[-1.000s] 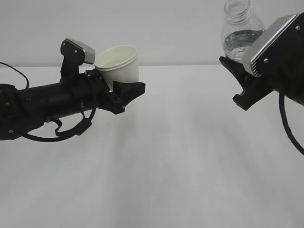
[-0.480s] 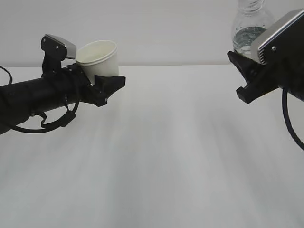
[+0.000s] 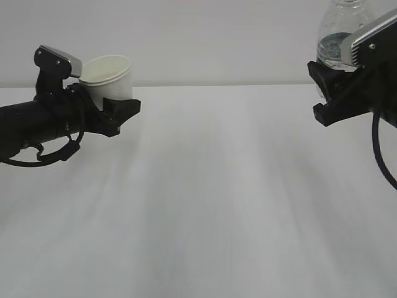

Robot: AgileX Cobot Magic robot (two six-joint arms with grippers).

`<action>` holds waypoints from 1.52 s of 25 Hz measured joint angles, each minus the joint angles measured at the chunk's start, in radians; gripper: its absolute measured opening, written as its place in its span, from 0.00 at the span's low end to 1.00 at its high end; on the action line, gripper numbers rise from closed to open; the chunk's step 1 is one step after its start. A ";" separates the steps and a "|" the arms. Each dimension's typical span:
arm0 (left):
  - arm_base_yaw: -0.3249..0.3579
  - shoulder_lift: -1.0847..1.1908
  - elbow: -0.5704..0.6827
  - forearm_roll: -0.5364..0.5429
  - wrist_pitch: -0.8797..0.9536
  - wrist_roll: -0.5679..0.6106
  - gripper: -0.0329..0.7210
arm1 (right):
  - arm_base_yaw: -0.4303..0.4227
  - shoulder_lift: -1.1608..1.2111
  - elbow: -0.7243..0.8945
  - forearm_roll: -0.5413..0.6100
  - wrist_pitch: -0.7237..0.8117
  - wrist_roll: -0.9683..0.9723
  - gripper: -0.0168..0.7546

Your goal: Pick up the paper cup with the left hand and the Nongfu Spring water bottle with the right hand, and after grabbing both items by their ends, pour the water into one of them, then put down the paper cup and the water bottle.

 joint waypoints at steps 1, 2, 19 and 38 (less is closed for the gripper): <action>0.009 0.000 0.000 -0.002 0.002 0.002 0.63 | 0.000 0.000 0.000 0.003 0.000 0.000 0.63; 0.020 0.000 0.000 -0.008 0.005 0.004 0.63 | 0.000 0.000 0.000 0.010 0.000 0.000 0.63; 0.190 0.085 0.000 -0.063 0.010 0.033 0.63 | 0.000 0.000 0.000 0.099 0.000 0.002 0.63; 0.211 0.255 0.000 -0.316 -0.126 0.229 0.63 | 0.000 0.000 0.000 0.101 0.000 0.009 0.63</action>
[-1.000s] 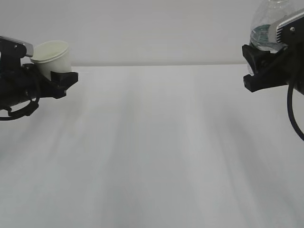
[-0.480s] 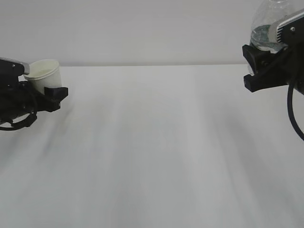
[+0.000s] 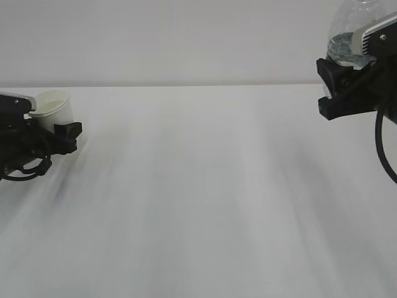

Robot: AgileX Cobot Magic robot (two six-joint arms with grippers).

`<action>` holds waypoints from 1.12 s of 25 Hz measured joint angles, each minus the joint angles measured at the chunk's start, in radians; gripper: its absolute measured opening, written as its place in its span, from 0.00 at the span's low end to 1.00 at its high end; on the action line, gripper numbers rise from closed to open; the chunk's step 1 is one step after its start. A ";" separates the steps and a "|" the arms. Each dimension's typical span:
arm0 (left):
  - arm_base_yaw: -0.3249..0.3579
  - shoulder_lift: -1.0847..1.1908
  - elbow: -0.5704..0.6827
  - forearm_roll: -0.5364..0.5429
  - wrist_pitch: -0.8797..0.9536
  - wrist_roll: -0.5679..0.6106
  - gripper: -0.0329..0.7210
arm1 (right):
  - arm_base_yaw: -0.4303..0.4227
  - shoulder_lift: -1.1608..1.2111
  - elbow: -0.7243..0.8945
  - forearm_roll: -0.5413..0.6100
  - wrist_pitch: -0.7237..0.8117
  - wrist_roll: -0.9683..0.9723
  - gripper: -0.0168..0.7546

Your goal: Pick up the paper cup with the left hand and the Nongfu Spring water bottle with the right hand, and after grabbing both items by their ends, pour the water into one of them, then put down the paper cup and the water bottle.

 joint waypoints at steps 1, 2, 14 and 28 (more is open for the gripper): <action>0.000 0.006 0.000 -0.019 -0.004 0.006 0.63 | 0.000 0.000 0.000 0.000 0.000 0.004 0.63; 0.000 0.009 0.000 -0.036 -0.007 0.018 0.63 | 0.000 0.000 0.000 0.000 0.002 0.008 0.63; 0.000 0.075 -0.004 -0.186 -0.106 0.078 0.63 | 0.000 0.000 0.000 0.000 0.004 0.021 0.63; 0.000 0.166 -0.008 -0.197 -0.164 0.093 0.63 | 0.000 0.000 0.000 0.000 0.042 0.028 0.63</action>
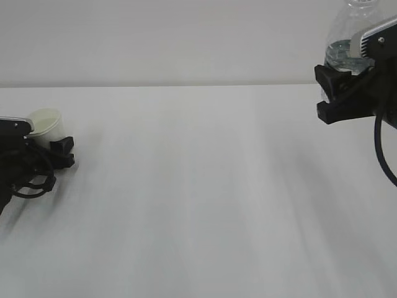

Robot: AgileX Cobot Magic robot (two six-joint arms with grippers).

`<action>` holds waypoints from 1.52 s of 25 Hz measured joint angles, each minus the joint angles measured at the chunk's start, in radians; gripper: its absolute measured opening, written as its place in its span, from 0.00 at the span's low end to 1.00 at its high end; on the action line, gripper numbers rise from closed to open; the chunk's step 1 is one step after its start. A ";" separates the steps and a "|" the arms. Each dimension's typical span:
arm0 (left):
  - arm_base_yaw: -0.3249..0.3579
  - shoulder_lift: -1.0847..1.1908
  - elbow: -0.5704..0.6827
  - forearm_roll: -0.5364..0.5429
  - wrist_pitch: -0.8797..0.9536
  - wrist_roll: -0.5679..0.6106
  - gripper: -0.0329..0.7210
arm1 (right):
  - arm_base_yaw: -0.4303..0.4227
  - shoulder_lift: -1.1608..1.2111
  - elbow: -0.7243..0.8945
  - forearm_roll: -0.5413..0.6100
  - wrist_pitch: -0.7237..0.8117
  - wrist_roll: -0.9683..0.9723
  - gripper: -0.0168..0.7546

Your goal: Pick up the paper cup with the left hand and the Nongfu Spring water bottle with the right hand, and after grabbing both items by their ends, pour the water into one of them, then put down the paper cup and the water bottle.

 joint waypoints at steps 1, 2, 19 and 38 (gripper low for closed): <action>0.000 0.000 0.000 0.000 0.000 0.000 0.63 | 0.000 0.000 0.000 0.000 0.000 0.000 0.63; 0.000 0.000 -0.002 0.000 0.000 0.000 0.63 | 0.000 0.000 0.000 0.000 0.002 0.000 0.63; 0.000 0.002 -0.001 0.000 -0.015 0.002 0.83 | 0.000 0.000 0.000 0.000 0.007 0.009 0.63; 0.000 -0.132 0.232 -0.044 -0.020 0.002 0.83 | 0.000 0.000 0.000 0.000 0.007 0.016 0.63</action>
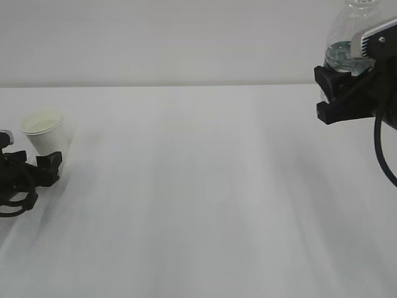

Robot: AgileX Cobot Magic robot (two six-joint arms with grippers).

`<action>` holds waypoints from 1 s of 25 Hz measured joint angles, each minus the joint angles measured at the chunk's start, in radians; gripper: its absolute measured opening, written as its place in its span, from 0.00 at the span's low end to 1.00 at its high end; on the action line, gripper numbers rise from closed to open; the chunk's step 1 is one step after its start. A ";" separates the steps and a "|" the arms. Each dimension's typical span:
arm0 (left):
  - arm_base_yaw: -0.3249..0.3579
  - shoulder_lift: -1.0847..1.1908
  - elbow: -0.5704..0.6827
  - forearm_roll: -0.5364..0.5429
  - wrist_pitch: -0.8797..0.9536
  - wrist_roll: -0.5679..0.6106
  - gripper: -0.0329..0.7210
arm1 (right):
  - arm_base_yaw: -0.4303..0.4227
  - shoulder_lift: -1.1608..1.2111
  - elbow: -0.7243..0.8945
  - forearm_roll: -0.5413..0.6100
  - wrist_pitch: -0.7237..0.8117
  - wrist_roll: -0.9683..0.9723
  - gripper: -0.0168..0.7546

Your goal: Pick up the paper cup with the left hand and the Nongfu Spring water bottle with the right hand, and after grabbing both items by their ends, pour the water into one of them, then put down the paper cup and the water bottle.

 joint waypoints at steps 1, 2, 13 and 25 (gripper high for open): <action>0.000 -0.014 0.016 0.000 0.000 0.000 0.83 | 0.000 0.000 0.000 0.000 0.000 0.002 0.63; 0.000 -0.029 0.030 0.000 0.000 0.000 0.83 | 0.000 0.000 0.000 0.000 0.000 0.006 0.63; -0.006 -0.214 0.156 0.043 0.000 0.000 0.82 | 0.000 0.000 0.000 0.015 0.000 0.029 0.63; -0.183 -0.340 0.187 0.043 0.000 0.000 0.82 | 0.000 0.000 0.000 0.183 0.000 0.056 0.63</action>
